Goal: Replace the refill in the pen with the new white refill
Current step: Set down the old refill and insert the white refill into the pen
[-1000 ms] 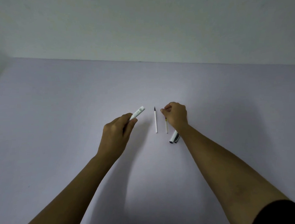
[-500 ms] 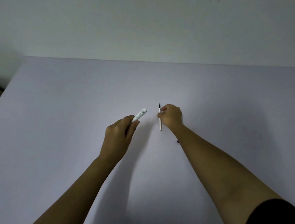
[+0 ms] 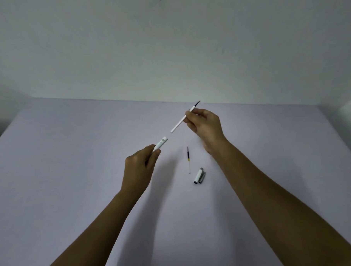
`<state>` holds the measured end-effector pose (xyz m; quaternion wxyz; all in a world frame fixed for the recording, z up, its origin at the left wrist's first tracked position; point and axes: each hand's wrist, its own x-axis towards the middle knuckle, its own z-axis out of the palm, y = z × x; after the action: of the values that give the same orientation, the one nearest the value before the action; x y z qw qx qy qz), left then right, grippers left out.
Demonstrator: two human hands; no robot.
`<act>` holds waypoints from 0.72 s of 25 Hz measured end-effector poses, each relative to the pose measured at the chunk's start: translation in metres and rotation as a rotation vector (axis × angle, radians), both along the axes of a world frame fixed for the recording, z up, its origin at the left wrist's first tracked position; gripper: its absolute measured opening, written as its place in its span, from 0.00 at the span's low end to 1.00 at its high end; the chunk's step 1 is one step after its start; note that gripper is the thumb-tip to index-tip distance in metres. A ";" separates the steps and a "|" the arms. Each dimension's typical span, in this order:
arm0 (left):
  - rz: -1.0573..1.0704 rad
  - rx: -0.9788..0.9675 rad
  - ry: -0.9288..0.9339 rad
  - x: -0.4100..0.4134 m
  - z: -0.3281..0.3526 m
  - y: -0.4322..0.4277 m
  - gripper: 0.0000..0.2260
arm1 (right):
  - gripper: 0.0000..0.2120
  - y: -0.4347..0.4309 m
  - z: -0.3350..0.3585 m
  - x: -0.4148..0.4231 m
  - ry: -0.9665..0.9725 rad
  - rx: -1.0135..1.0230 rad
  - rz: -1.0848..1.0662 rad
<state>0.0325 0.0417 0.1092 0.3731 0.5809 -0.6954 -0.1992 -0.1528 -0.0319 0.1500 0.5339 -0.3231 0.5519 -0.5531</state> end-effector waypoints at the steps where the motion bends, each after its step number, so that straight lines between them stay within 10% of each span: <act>1: -0.001 -0.011 0.012 -0.003 0.004 0.001 0.07 | 0.06 0.004 0.005 -0.001 -0.002 -0.004 0.003; 18: -0.011 -0.101 -0.057 -0.013 0.030 0.015 0.07 | 0.02 0.051 0.021 0.012 0.098 0.034 0.228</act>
<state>0.0197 0.0572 0.1392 0.3808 0.5630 -0.7181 -0.1493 -0.1410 0.0186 0.1709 0.5710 -0.4017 0.5463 -0.4628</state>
